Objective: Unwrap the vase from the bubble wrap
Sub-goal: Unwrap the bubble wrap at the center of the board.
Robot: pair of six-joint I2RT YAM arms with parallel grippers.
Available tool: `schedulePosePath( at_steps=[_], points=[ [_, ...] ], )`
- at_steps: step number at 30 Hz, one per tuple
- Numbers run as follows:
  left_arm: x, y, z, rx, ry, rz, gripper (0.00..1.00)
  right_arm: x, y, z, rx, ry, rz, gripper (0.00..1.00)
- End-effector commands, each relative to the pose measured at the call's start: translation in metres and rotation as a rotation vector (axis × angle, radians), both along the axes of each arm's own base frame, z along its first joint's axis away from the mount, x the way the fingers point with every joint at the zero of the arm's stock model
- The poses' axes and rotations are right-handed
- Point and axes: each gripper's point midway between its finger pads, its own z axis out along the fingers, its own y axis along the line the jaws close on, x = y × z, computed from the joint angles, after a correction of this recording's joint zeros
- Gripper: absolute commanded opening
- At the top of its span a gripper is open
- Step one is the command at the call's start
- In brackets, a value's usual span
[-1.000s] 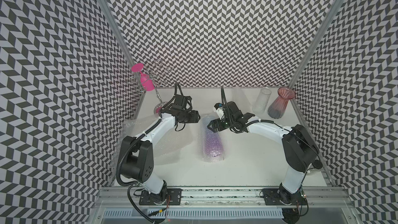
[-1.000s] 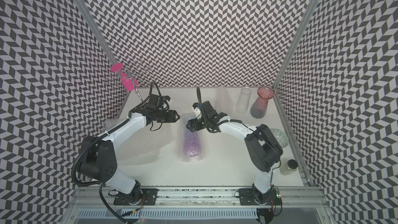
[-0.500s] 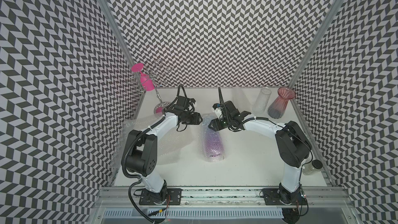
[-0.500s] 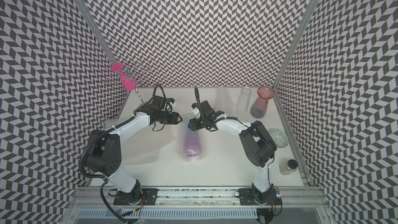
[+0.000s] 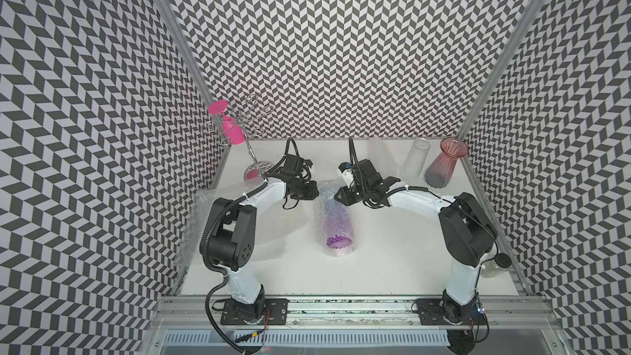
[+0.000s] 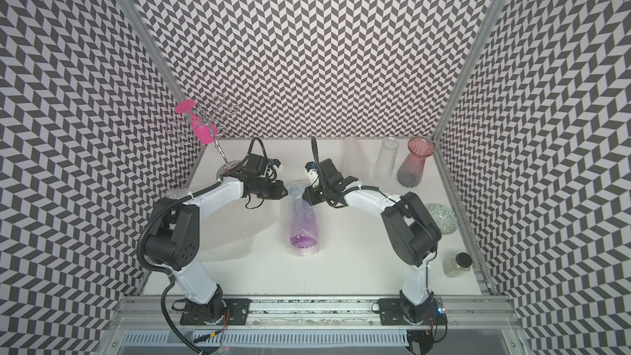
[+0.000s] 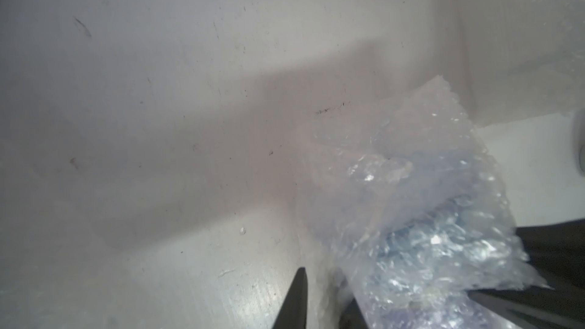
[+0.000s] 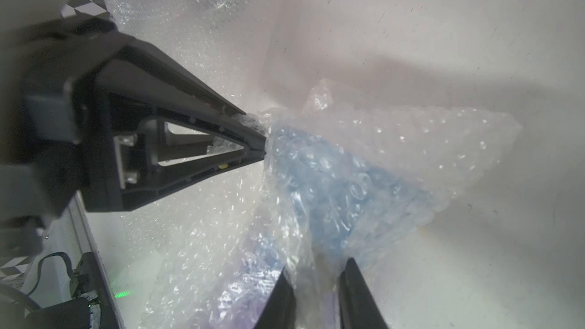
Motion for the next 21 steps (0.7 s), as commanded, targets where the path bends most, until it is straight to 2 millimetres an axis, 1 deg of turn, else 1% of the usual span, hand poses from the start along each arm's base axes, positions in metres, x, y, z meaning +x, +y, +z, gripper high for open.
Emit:
schedulePosePath(
  at_steps=[1, 3, 5, 6, 11, 14, 15, 17, 21],
  points=[
    [0.01, -0.004, 0.007, -0.002, -0.042, 0.0, 0.15, -0.01, -0.015, -0.018, -0.078, 0.016, 0.003, 0.18],
    [0.012, -0.004, 0.008, -0.006, -0.046, 0.005, 0.13, -0.009, -0.015, -0.016, -0.083, 0.006, 0.008, 0.12],
    [0.014, -0.002, 0.008, 0.005, -0.052, 0.016, 0.03, -0.009, -0.015, -0.018, -0.09, 0.002, 0.019, 0.02],
    [0.016, 0.0, 0.011, 0.011, -0.064, 0.025, 0.0, -0.009, -0.016, -0.018, -0.095, 0.002, 0.022, 0.0],
    [0.017, 0.017, 0.017, -0.009, -0.075, 0.105, 0.0, -0.011, -0.02, -0.016, -0.111, -0.022, 0.033, 0.0],
    [0.02, 0.029, 0.017, -0.011, -0.082, 0.144, 0.0, -0.01, -0.028, -0.016, -0.148, -0.046, 0.031, 0.0],
    [0.021, 0.032, 0.015, -0.003, -0.083, 0.151, 0.0, -0.011, -0.032, -0.019, -0.162, -0.05, 0.023, 0.0],
    [0.024, 0.035, 0.013, 0.014, -0.087, 0.156, 0.0, -0.014, -0.038, -0.022, -0.172, -0.052, 0.013, 0.0],
    [0.024, 0.039, 0.008, 0.035, -0.085, 0.165, 0.0, -0.019, -0.044, -0.023, -0.179, -0.058, 0.014, 0.0]
  ],
)
